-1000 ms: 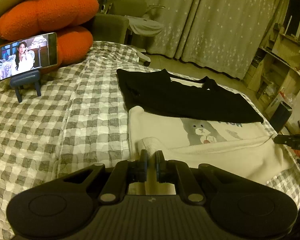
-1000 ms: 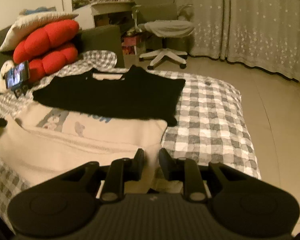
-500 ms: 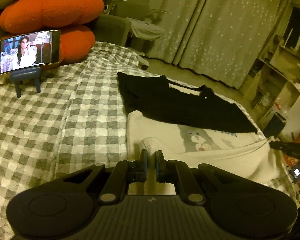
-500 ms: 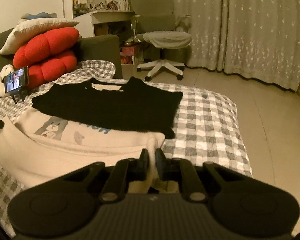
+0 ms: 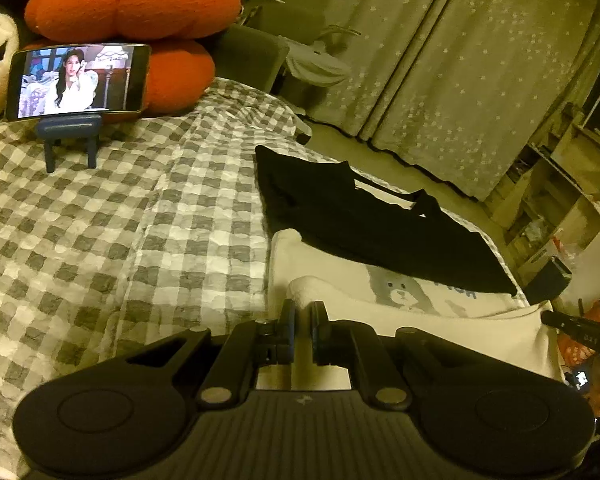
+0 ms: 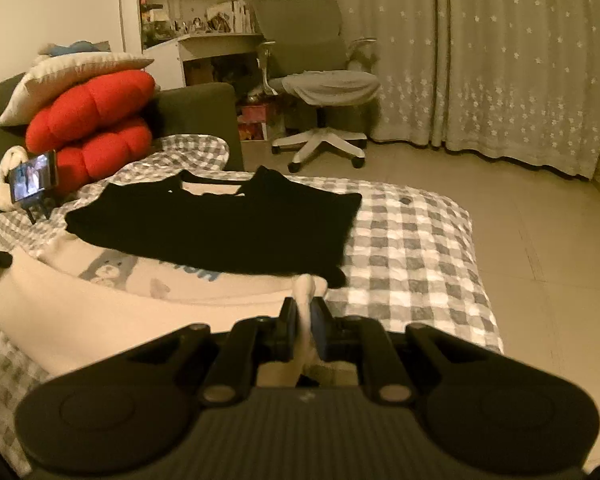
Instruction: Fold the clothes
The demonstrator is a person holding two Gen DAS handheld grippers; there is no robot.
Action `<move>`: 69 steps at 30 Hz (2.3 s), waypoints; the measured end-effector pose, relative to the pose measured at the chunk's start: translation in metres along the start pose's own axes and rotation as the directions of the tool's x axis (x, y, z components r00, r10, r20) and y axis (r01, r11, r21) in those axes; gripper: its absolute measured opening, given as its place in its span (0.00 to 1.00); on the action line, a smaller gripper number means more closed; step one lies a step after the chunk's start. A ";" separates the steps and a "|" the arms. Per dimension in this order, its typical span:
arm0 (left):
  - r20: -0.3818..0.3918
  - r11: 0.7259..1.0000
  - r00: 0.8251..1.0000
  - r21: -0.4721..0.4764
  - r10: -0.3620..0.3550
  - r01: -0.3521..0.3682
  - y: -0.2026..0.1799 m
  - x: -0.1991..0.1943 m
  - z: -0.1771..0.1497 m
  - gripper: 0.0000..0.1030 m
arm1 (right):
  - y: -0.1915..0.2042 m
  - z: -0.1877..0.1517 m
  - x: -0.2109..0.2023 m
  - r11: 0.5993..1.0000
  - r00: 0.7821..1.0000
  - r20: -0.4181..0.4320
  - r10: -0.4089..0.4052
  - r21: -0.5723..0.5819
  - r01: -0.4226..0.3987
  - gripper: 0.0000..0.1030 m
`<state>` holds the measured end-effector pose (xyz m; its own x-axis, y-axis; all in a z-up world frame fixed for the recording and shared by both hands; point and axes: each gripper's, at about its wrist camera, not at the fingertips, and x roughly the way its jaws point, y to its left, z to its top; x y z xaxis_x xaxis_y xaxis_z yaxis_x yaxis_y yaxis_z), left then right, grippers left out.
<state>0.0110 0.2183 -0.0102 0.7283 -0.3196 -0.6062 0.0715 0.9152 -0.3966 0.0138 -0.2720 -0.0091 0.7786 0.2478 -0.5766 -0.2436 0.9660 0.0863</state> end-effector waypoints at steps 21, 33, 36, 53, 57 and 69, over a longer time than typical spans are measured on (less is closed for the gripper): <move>-0.001 0.998 0.999 0.033 0.052 -0.052 -0.005 0.008 0.001 0.06 | 0.001 -0.002 0.021 0.999 0.995 -0.094 -0.039 -0.014 0.038 0.11; 0.002 0.994 0.996 0.061 0.092 -0.092 -0.009 0.031 0.019 0.06 | -0.003 0.007 0.034 1.000 0.995 -0.096 -0.019 0.022 0.021 0.11; 0.015 0.993 0.995 0.061 0.100 -0.101 -0.009 0.035 0.024 0.06 | -0.007 0.015 0.032 0.998 0.998 -0.056 -0.010 0.055 0.013 0.11; 0.000 0.990 0.991 0.047 0.133 -0.133 -0.001 0.041 0.023 0.17 | -0.012 0.015 0.062 0.993 0.988 -0.131 -0.083 0.068 0.093 0.18; 0.007 0.994 0.994 0.026 0.106 -0.106 0.003 0.029 0.021 0.24 | -0.020 0.011 0.051 0.988 0.991 -0.117 -0.062 0.136 0.078 0.35; -0.019 0.994 0.999 -0.108 0.032 -0.034 0.006 -0.014 -0.019 0.30 | -0.023 -0.023 -0.008 0.962 0.984 -0.099 0.148 0.247 -0.119 0.64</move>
<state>-0.0119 0.2236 -0.0171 0.7171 -0.2946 -0.6317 -0.0276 0.8936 -0.4480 -0.0001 -0.2982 -0.0247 0.6731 0.3791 -0.6350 -0.1846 0.9176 0.3521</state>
